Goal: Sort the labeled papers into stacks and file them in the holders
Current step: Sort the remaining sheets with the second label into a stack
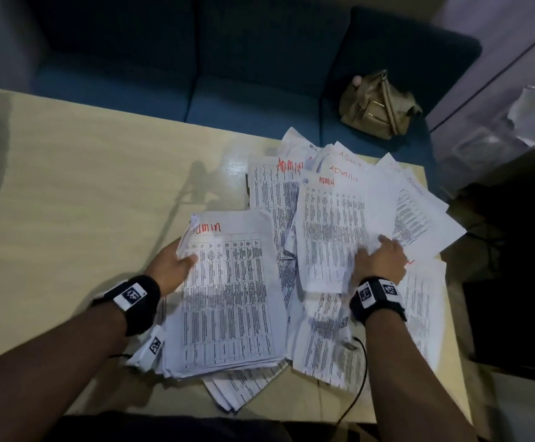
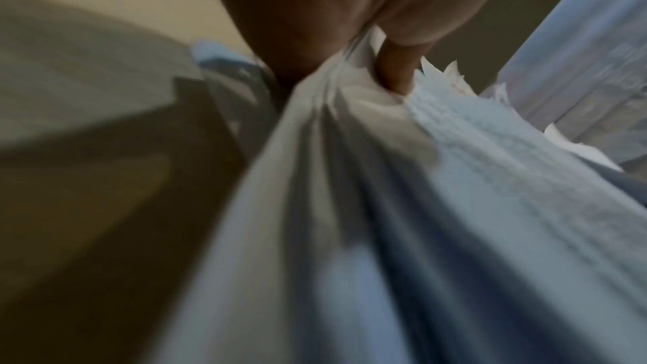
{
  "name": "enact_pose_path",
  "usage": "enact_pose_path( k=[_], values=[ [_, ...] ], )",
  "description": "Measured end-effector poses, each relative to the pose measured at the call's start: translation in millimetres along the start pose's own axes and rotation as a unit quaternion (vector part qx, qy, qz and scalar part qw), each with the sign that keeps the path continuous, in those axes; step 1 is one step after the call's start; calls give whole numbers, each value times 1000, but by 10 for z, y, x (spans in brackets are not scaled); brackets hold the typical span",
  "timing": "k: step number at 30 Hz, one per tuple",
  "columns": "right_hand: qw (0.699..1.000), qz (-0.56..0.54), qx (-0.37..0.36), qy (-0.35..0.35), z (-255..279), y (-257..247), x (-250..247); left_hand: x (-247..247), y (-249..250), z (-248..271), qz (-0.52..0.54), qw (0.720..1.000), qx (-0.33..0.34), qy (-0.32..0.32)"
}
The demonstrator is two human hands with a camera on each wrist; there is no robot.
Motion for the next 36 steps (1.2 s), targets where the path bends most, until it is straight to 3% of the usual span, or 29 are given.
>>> enact_pose_path(
  k=[2,5,8,12,14,17,21,25,28,33,36],
  values=[
    [997,2,74,-14,-131,198,-60,15,-45,-39,5,1000,1,-9],
    [994,-43,90,-44,-208,264,-2,36,-76,-61,20,1000,1,-10],
    [996,-49,66,-33,-240,188,23,40,-72,-37,43,999,2,-3],
    [998,43,-42,16,-149,65,-5,48,-77,-49,35,999,-1,2],
    [998,-43,-37,-7,-116,20,-9,42,-95,-61,34,999,-3,-2],
    [980,-184,47,-55,-29,-115,-143,51,-111,-72,36,999,6,-6],
    [954,-300,0,-27,155,-326,-558,57,-116,-55,64,998,8,-12],
    [946,-307,36,-101,527,-282,-220,0,-127,-37,112,994,-12,3],
    [943,-272,3,-191,964,-326,226,-18,-216,-55,132,991,-14,14],
    [926,-253,16,-280,1492,-472,677,-105,11,136,255,966,11,42],
    [921,-196,-32,-335,1603,-573,811,-98,74,159,215,975,41,43]
  ],
)
Point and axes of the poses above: each hand's wrist, its own z-axis away from the middle knuckle, its own x-axis out of the palm, y = z × x, the point moved 6 cm from there along -z, towards the middle knuckle, and after that the axes turned 13 degrees about -z, right-handed, at the moved point
